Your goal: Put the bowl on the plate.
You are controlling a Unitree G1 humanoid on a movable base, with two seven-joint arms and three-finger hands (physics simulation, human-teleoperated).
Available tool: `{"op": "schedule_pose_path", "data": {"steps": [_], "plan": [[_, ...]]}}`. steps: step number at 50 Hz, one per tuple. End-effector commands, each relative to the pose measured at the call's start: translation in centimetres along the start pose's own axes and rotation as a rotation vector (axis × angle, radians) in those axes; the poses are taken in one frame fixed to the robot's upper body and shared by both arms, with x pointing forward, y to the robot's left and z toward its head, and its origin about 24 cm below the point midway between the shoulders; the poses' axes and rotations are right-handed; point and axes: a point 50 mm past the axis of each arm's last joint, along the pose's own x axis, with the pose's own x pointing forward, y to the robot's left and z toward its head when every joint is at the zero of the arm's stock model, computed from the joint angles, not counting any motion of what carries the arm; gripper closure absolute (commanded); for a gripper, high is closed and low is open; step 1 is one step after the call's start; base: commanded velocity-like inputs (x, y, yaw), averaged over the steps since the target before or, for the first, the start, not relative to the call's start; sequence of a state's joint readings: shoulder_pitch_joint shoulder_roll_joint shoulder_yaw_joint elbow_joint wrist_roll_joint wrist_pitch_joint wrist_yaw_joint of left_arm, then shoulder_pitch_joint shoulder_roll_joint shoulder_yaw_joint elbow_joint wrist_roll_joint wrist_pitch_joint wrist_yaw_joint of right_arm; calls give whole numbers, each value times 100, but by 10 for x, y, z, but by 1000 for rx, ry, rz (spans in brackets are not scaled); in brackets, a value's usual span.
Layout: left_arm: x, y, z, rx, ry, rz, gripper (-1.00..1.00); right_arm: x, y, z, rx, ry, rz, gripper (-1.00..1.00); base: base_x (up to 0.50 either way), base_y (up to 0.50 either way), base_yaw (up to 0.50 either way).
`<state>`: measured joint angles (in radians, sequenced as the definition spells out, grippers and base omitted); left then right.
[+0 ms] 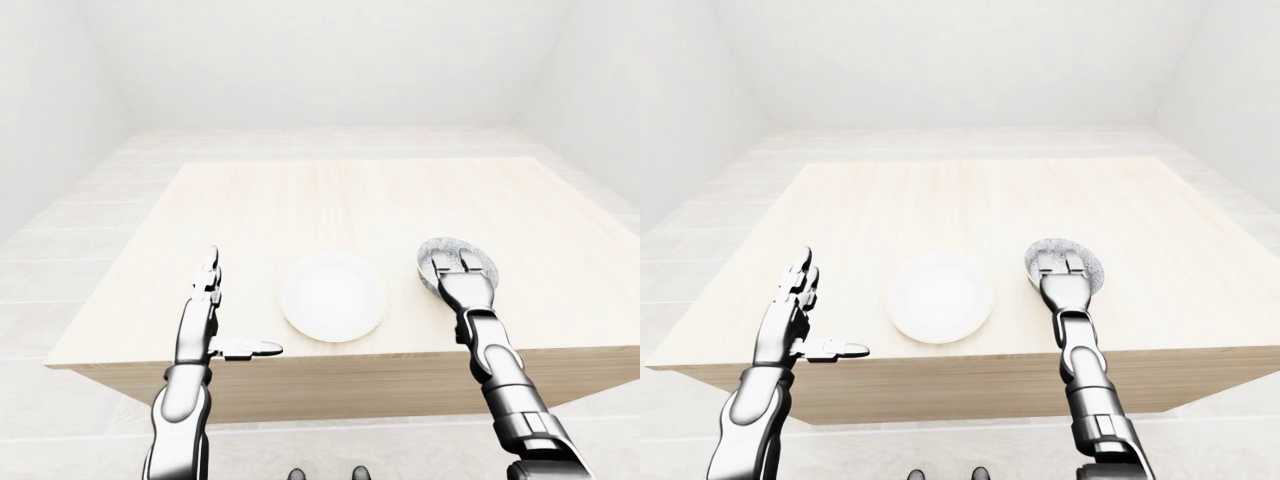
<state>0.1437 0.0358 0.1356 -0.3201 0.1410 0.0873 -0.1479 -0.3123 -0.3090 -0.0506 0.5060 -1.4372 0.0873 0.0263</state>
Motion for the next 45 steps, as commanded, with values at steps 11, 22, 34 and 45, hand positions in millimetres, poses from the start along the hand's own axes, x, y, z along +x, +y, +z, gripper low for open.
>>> {"op": "schedule_pose_path", "data": {"steps": [11, 22, 34, 45], "plan": [[0, 0, -1, 0, 3, -1, -100, 2, 1, 1, 43, 0, -14, -100, 0, 0, 0], [-1, 1, -1, 0, 5, 2, -100, 4, 6, 3, 89, 3, -15, -100, 0, 0, 0], [-1, 0, 2, 3, -6, 2, -100, 6, 13, -2, 102, 16, -1, -100, 0, 0, 0], [-1, -2, 2, 9, -7, 2, -100, 7, 14, -3, 110, 20, 0, -100, 0, 0, 0]]}}
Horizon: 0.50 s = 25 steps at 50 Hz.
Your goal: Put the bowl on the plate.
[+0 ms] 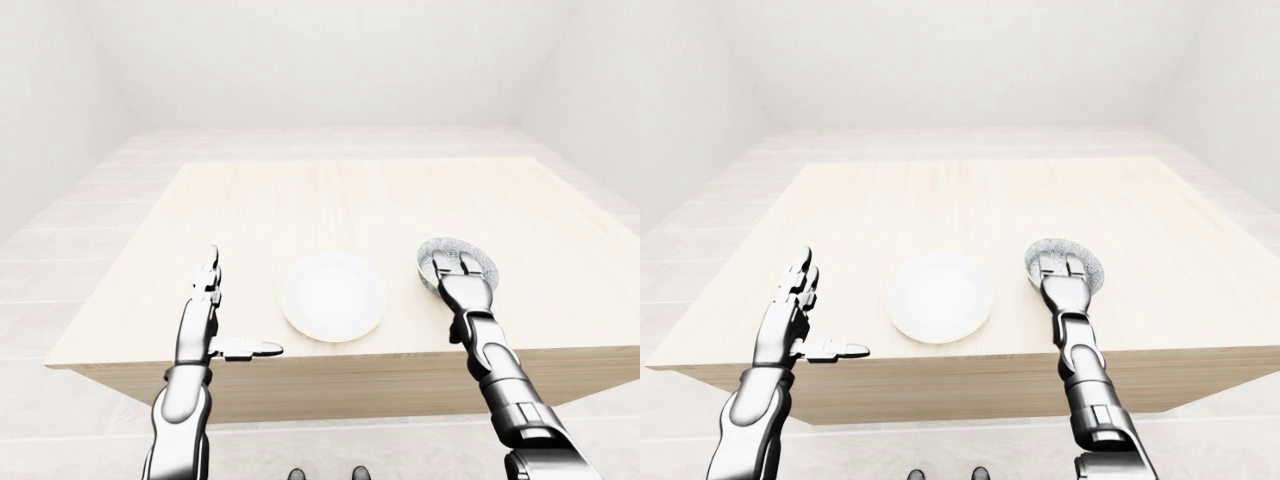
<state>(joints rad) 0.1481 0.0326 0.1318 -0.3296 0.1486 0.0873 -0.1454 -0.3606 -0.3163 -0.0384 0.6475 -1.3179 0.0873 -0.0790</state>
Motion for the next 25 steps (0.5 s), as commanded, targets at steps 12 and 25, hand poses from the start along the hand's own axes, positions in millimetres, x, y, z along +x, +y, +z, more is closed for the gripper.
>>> {"op": "schedule_pose_path", "data": {"steps": [12, 25], "plan": [[-2, -2, 2, 6, -7, -1, -100, 0, 2, -3, 11, 6, 1, -100, 0, 0, 0], [-2, -2, 4, 9, -15, -1, -100, -1, -2, -3, 11, 2, -6, -22, 0, 0, 0]]}}
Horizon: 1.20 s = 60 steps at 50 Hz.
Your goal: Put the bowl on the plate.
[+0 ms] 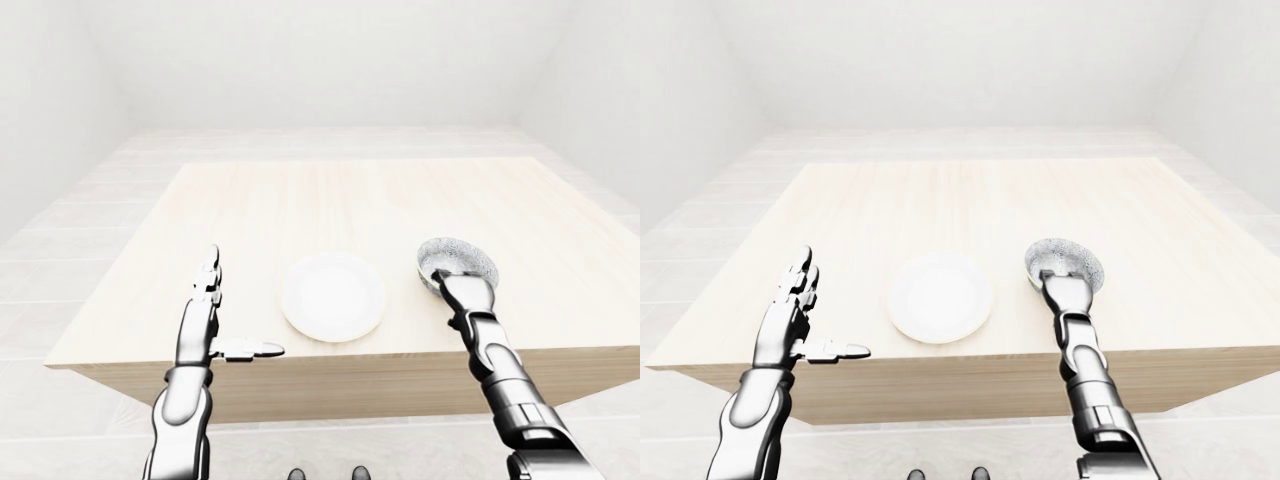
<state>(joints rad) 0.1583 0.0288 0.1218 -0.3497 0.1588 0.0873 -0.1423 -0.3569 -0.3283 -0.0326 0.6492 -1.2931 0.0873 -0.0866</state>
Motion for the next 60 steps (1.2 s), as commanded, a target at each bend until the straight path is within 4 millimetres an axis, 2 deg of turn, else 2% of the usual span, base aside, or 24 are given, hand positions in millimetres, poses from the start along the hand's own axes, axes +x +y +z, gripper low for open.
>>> {"op": "schedule_pose_path", "data": {"steps": [1, 18, 27, 32, 38, 60], "plan": [[0, 0, 1, 2, -5, 0, -100, -1, -3, 0, -1, -3, -5, -10, 0, 0, 0], [-1, -1, 1, 3, -3, 0, -100, -1, -6, 0, -4, -6, -10, -6, 0, 0, 0], [-1, 0, 0, 2, 1, -1, -100, -2, -18, 0, -9, -11, -29, 1, 0, 0, 0], [-1, 1, 0, 3, -1, 2, -100, -4, -25, 1, -13, -18, -40, 25, 0, 0, 0], [-2, 2, 1, 2, -2, 3, -100, -5, -28, 1, -14, -17, -46, 34, 0, 0, 0], [-1, 4, -1, -3, 5, 7, -100, -11, -49, 3, -24, -20, -77, 40, 0, 0, 0]]}}
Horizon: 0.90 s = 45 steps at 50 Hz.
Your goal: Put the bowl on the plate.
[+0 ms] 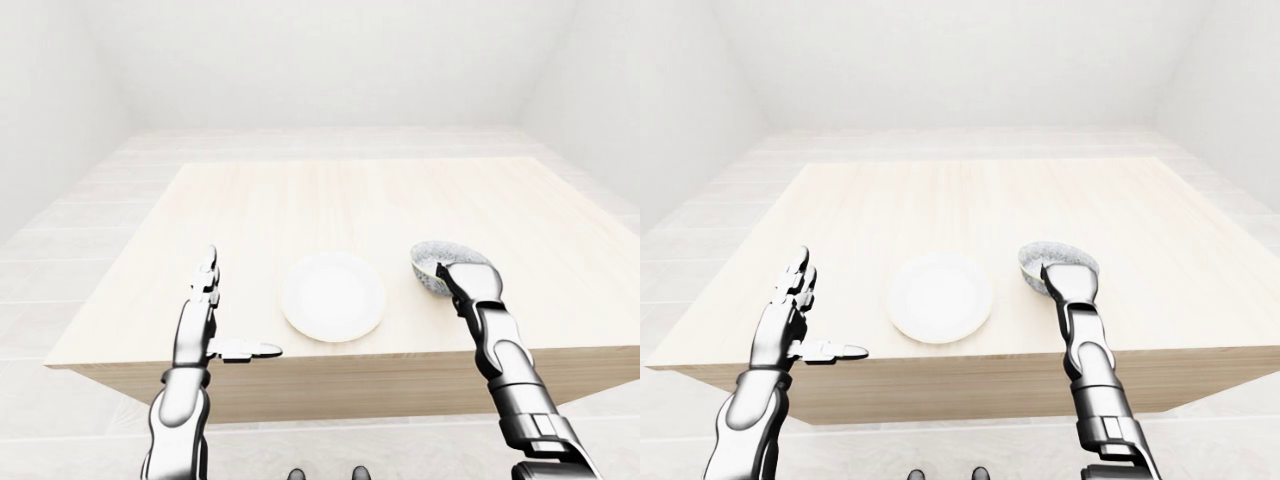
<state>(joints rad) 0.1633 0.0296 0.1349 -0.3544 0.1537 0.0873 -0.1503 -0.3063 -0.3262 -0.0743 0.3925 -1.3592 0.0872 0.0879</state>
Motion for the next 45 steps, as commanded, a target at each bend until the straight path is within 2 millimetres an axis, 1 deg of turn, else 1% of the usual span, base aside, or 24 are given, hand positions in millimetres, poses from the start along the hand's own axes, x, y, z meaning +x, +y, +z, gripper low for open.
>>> {"op": "schedule_pose_path", "data": {"steps": [1, 16, 25, 30, 35, 38, 43, 45], "plan": [[1, 1, -1, -3, 4, 3, -100, -4, -16, 1, 4, -4, -43, 40, 0, 0, 0], [2, 0, -4, -4, 15, 0, -100, -20, -37, 6, 7, -18, -96, 40, 0, 0, 0], [2, 0, -4, -3, 17, 0, -100, -31, -43, 12, 8, -32, -120, 40, 0, 0, 0], [2, -1, -5, -3, 18, -1, -100, -32, -48, 14, 4, -29, -152, 40, 0, 0, 0], [2, -1, -5, -3, 20, -3, -100, -36, -51, 21, 17, -44, -167, 41, 0, 0, 0], [2, -1, -5, -1, 18, -4, -100, -38, -50, 27, 21, -58, -171, 40, 0, 0, 0], [2, 0, -2, -3, 7, -2, -100, -41, -56, 40, 49, -95, -200, 40, 0, 0, 0], [2, 0, -2, -2, 6, -2, -100, -42, -56, 43, 53, -102, -201, 40, 0, 0, 0]]}}
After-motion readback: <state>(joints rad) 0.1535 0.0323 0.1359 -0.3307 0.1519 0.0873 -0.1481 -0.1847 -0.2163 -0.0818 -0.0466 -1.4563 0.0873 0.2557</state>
